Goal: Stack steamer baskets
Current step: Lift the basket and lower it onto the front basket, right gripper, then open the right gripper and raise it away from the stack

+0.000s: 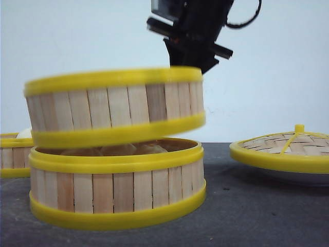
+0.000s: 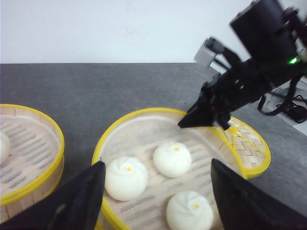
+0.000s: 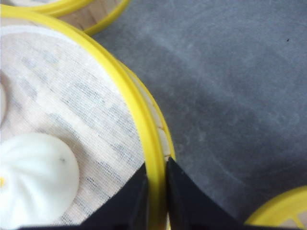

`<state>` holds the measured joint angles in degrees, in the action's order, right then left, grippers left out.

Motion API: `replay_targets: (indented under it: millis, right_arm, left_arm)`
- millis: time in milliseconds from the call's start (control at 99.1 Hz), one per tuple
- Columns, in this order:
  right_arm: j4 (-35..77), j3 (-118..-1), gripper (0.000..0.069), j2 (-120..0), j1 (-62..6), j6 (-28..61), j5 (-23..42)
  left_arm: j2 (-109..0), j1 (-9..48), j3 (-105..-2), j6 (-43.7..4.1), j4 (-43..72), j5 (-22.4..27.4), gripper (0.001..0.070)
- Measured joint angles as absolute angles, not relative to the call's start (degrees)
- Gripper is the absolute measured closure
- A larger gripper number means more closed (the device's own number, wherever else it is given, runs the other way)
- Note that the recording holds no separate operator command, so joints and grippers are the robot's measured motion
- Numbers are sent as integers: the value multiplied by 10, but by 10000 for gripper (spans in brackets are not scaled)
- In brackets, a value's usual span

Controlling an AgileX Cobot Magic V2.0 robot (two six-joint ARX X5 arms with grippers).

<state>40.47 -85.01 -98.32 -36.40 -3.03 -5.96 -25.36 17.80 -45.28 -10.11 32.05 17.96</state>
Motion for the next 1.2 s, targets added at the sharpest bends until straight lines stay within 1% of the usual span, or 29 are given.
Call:
replay_targets:
  millis: [232,545,595,676,706,777,847,958,1039,1099,1200]
  right_arm:
    - [363,-796,662,-983,-364,-37,-60]
    - [353,-791,659,-983,-364,-39,-58]
    - [352,-791,619,-983,-364,-40,-58]
    - [345,-791,482,-983,-364,-44,-58]
    - [344,-791,441,-983,-364,-45,-58]
    - [333,-791,390,-983,-364,-47,-58]
    - [321,-791,374,-983,-364,-48,-58]
    - [315,-791,368,-965,-363,-48,-58]
    - [304,-791,368,-927,-363,-48,-52]
    - [302,-791,368,-888,-363,-47,-40]
    - [298,-791,368,-817,-363,-42,-16]
  left_arm:
    - [-254,178,-453,-101,321,180,287]
    - [-254,178,-453,-101,321,179,287]
    - [-254,178,-453,-101,321,180,287]
    - [-254,178,-453,-101,321,180,287]
    - [-254,178,-453,-101,321,179,287]
    - [-254,178,-453,-101,321,179,287]
    - [-254,178,-453,-101,321,179,287]
    - [-254,178,-453,-101,322,179,290]
    - [-254,178,-453,-101,322,177,321]
    - [-254,178,-453,-101,325,165,349]
    - [-254,178,-453,-101,327,134,363]
